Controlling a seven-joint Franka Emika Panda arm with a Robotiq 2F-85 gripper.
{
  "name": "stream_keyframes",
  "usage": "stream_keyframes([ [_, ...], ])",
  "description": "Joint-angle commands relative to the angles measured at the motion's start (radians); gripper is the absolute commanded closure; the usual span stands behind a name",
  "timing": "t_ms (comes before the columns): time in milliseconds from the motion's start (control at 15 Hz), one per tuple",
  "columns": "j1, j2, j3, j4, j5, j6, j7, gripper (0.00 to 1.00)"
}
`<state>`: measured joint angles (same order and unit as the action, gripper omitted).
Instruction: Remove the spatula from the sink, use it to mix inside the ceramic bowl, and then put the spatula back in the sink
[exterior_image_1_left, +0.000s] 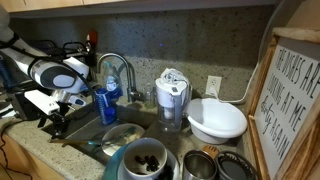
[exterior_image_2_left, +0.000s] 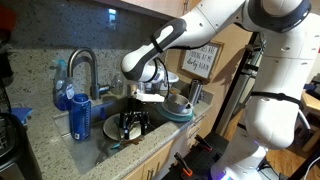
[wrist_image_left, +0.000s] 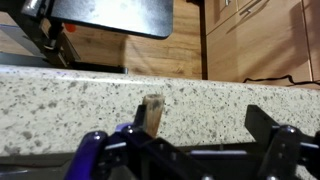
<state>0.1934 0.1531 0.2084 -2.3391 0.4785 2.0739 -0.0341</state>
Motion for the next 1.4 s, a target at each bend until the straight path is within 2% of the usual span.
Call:
stream_keyframes([
  [0,-0.015,0.034,-0.010,0.067,-0.054,-0.110,0.003,0.00],
  [533,-0.005,0.129,-0.013,0.205,-0.165,-0.220,0.022,0.00],
  [1000,0.005,0.209,-0.005,0.271,-0.161,-0.253,0.020,0.00],
  [1333,0.004,0.229,-0.006,0.279,-0.163,-0.319,0.020,0.00],
])
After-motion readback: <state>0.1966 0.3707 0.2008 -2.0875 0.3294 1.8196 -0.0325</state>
